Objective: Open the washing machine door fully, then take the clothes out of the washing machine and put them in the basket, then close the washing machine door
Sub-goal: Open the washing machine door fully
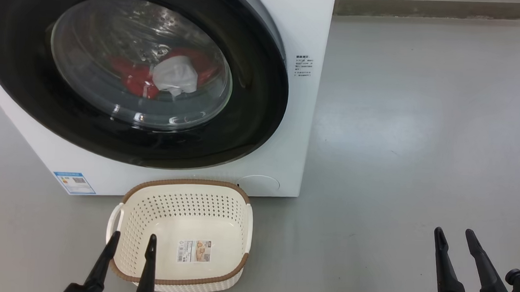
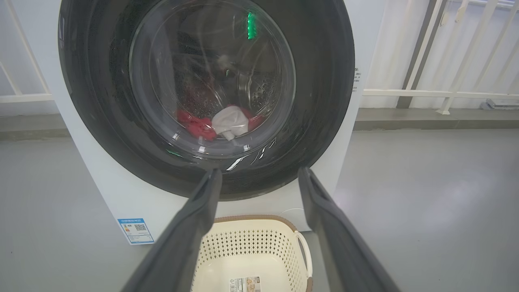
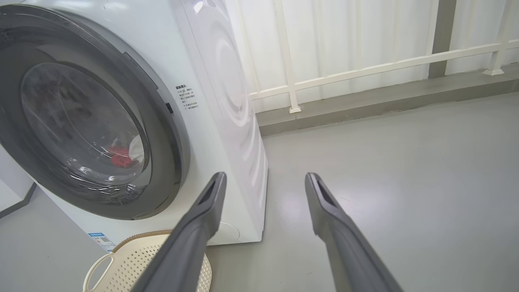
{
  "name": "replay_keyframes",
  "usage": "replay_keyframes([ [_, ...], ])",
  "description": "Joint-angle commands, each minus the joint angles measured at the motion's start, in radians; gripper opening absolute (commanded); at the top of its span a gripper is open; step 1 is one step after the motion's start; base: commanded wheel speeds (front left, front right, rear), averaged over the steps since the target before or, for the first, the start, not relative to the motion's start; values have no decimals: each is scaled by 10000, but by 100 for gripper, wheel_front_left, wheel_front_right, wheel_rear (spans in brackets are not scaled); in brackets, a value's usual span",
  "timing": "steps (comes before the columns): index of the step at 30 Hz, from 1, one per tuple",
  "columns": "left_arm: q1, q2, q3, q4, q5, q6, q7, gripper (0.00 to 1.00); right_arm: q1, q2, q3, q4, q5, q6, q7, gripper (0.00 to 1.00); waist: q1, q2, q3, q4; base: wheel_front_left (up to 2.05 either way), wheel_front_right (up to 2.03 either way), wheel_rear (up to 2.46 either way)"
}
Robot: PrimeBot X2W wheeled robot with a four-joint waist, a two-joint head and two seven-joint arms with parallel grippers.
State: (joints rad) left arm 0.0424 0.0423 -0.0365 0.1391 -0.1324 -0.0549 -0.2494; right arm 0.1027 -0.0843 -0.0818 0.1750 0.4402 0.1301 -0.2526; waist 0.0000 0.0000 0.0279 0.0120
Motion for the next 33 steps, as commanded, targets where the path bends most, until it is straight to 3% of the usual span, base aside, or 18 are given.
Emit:
replay_keyframes([
  [1, -171, 80, 348, -181, -19, -68, -124, 100, -40, -98, 205, -296, -43, 6, -91, 100, 0, 0, 18, -11, 0, 0, 0],
  [8, -226, 80, 379, -168, -33, -109, -124, 100, -79, -73, 226, -322, -69, 6, -91, 100, 0, 0, 35, -51, 0, 0, 0],
  [9, -234, 80, 381, -174, -31, -111, -124, 100, -99, -72, 260, -319, -51, 6, -91, 51, 0, 0, 39, -60, 0, 0, 0],
  [10, -246, 80, 378, -180, -30, -114, -124, 100, -134, -74, 306, -314, -21, 6, -91, 36, 0, 0, 44, -63, 0, 0, 0],
  [11, -260, 80, 373, -191, -30, -115, -124, 100, -191, -72, 374, -316, 41, 6, -91, 13, 0, 0, 64, -69, 0, 0, 0],
  [12, -276, 80, 360, -199, -29, -118, -124, 100, -261, -69, 440, -321, 124, 6, -91, 0, 0, 0, 74, -71, 0, 0, 0],
  [23, -553, 80, 89, -275, -85, -108, -124, 100, -1998, -40, 989, -383, 1318, 6, -91, 0, 0, 0, 538, 42, 0, 0, 0],
  [33, -1227, 80, -169, -245, -293, -154, -124, 100, -4556, -371, 1314, -17, 1870, 6, -91, 0, 0, 0, 1478, 633, 0, 0, 0],
])
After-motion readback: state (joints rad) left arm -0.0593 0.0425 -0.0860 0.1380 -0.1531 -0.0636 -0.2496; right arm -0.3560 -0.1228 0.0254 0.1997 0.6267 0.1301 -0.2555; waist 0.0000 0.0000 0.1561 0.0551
